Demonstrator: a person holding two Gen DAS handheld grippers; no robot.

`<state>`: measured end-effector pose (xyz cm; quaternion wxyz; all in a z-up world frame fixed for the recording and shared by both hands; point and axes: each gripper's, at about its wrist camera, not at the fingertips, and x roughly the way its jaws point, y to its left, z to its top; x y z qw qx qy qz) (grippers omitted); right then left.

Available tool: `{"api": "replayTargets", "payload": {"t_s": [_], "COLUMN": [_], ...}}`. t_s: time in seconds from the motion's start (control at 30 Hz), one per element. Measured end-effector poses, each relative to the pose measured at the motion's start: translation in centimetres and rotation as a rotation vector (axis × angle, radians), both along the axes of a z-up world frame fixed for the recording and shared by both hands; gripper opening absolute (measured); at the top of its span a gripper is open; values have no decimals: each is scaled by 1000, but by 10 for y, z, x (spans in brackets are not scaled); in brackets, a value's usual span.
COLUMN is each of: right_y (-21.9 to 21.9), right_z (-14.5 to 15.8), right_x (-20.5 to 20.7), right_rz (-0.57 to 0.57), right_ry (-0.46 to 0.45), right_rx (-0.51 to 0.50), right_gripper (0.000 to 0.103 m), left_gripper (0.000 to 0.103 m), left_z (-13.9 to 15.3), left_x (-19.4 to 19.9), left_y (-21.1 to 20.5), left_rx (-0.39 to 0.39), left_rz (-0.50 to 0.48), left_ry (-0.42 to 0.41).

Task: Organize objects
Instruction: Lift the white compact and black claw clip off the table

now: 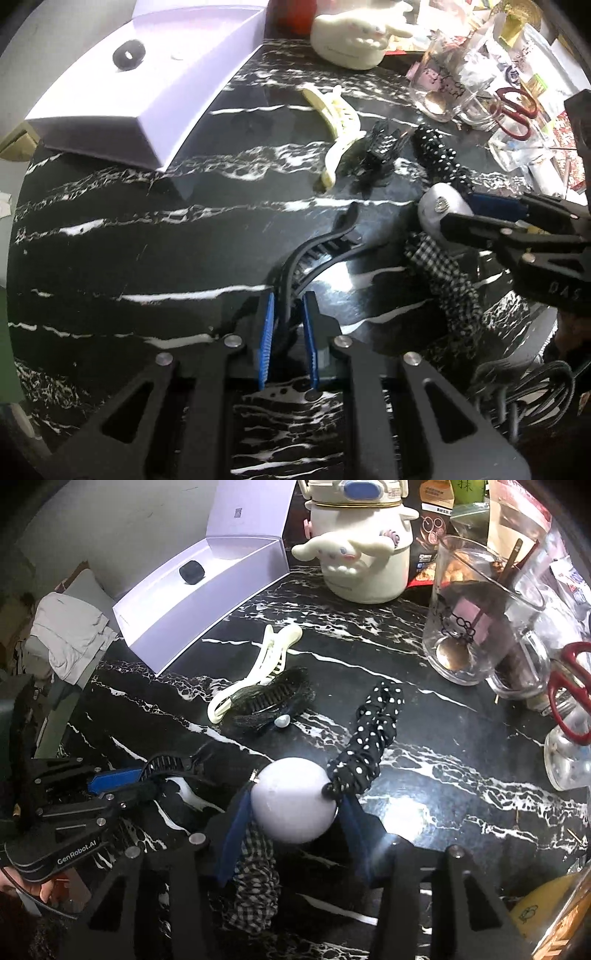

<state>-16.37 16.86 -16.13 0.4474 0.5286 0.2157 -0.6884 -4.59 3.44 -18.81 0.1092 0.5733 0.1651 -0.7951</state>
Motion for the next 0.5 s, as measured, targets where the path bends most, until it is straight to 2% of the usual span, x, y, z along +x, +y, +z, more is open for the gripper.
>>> {"api": "replayTargets", "payload": {"t_s": [0.03,0.1,0.2,0.4,0.5], "right_y": [0,1,1,-4,-5], "right_z": [-1,-4,-10,-19,-23], "right_x": [0,-1,-2,-5,-6], "right_rz": [-4,-15,-20,-40,-49], "right_ry": [-5,-15,-38,-68,-79], "right_rx": [7,16,25,26,30], "right_gripper": [53,55,55,57,57], "left_gripper": [18,29,39,46,46], "left_z": [0,-1,-3,-7,-7], "left_x": [-2,-6,-13,-24,-24], "left_y": [2,6,8,11,13], "left_rx": [-3,-9,-22,-57,-74], "left_rz": [-7,-18,-31,-58,-80], "left_ry": [3,6,13,16,23]}}
